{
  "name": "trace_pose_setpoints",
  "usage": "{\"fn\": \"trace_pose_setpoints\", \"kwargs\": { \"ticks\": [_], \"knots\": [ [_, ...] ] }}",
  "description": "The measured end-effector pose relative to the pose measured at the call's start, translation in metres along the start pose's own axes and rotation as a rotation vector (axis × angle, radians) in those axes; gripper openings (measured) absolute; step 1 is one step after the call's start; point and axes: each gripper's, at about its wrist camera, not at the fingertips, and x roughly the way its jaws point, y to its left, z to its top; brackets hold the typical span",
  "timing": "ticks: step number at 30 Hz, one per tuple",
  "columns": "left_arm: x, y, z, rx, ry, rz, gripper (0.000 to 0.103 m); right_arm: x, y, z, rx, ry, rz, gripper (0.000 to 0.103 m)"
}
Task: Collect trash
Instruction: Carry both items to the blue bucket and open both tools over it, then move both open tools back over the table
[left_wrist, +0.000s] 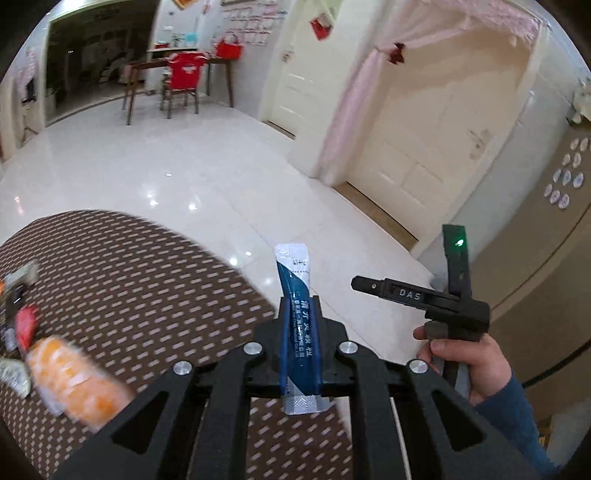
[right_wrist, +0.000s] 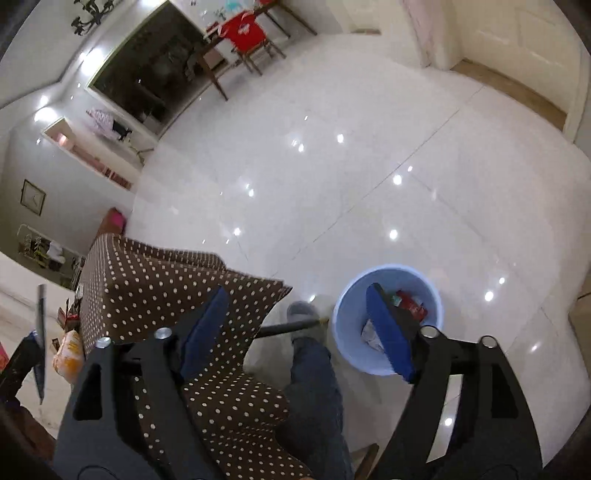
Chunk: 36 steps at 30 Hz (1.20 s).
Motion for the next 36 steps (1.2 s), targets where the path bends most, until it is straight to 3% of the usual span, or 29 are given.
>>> {"fn": "trace_pose_setpoints", "kwargs": {
  "ticks": [3,9,14,16,17,18,20,24,36],
  "knots": [
    [0.024,-0.016,0.009,0.031,0.031,-0.029,0.01,-0.029,-0.003,0.001,0.02,-0.083,0.0,0.094],
    [0.073,-0.041,0.021,0.08,0.112,-0.081,0.01,-0.088,-0.008,0.013,0.04,-0.241,0.04,0.095],
    [0.112,-0.053,0.025,0.097,0.197,-0.123,0.012,-0.111,-0.008,0.017,0.05,-0.314,0.045,0.096],
    [0.126,-0.053,0.026,0.098,0.242,-0.123,0.037,-0.119,-0.008,0.014,0.067,-0.336,0.051,0.096],
    [0.126,-0.05,0.028,0.088,0.239,-0.115,0.067,-0.119,-0.008,0.015,0.071,-0.339,0.051,0.096],
    [0.125,-0.048,0.028,0.077,0.223,-0.102,0.085,-0.122,-0.008,0.014,0.07,-0.34,0.05,0.096],
    [0.118,-0.045,0.031,0.06,0.178,-0.088,0.086,-0.12,-0.006,0.013,0.059,-0.337,0.046,0.097],
    [0.103,-0.033,0.03,0.034,0.165,-0.083,0.087,-0.119,0.0,0.01,0.046,-0.335,0.042,0.097],
    [0.013,-0.016,0.023,-0.029,-0.002,-0.078,0.091,-0.122,0.043,0.003,-0.027,-0.363,0.021,0.097]
  ]
}}
